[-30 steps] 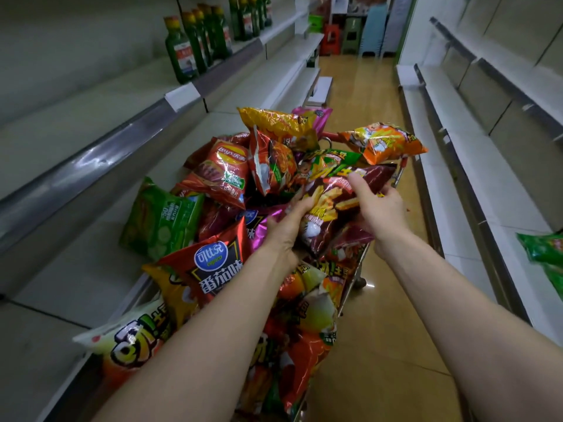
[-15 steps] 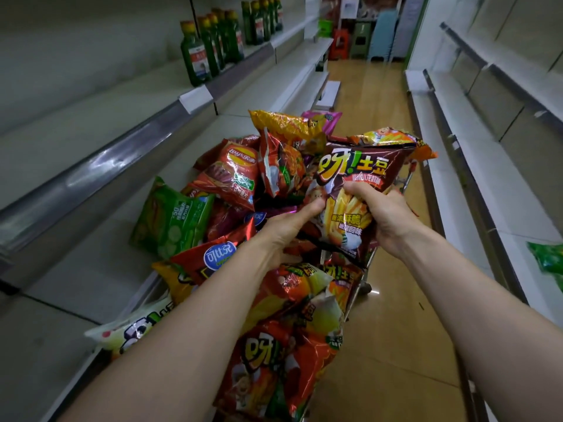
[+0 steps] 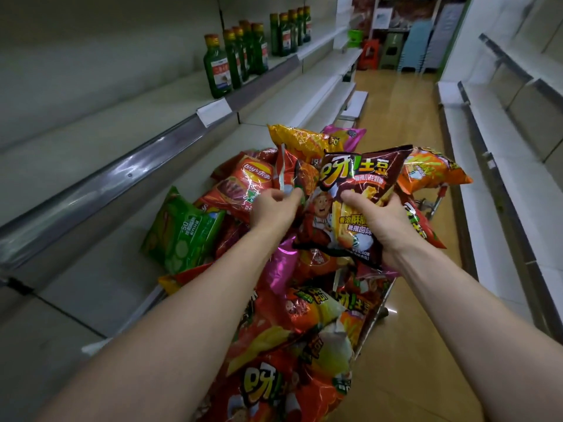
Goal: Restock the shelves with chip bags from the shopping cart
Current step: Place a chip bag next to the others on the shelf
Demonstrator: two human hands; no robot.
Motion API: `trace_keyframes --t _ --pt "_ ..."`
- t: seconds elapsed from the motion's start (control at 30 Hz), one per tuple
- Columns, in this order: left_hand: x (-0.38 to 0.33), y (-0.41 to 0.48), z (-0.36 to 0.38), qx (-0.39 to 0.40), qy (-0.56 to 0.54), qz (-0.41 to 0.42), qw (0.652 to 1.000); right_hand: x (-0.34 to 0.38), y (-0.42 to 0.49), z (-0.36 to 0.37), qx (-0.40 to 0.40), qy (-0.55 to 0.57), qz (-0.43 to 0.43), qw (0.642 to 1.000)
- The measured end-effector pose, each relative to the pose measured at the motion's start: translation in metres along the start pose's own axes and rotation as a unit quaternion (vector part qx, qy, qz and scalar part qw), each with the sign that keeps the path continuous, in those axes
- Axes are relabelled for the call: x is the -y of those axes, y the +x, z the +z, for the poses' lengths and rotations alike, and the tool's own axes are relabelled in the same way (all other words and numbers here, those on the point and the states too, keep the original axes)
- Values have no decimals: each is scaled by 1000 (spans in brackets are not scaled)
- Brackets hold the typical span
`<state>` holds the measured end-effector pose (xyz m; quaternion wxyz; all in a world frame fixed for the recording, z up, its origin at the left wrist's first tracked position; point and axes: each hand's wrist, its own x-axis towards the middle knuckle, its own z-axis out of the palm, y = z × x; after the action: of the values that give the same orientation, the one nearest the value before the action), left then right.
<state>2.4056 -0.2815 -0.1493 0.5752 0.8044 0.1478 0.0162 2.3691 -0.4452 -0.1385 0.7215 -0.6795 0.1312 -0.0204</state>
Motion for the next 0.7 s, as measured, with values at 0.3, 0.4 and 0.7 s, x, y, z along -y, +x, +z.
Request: trace_keyframes --t 0.3,0.4,0.7 --pt "-15 78 -43 -80 392 22 916 -6 21 27 116 -3 17 993" --pt "-9 95 -49 -21 366 -39 930 -9 29 38 132 -7 3 991" --pt "-39 77 -66 79 280 -121 949 -10 34 47 150 -20 -3 988"
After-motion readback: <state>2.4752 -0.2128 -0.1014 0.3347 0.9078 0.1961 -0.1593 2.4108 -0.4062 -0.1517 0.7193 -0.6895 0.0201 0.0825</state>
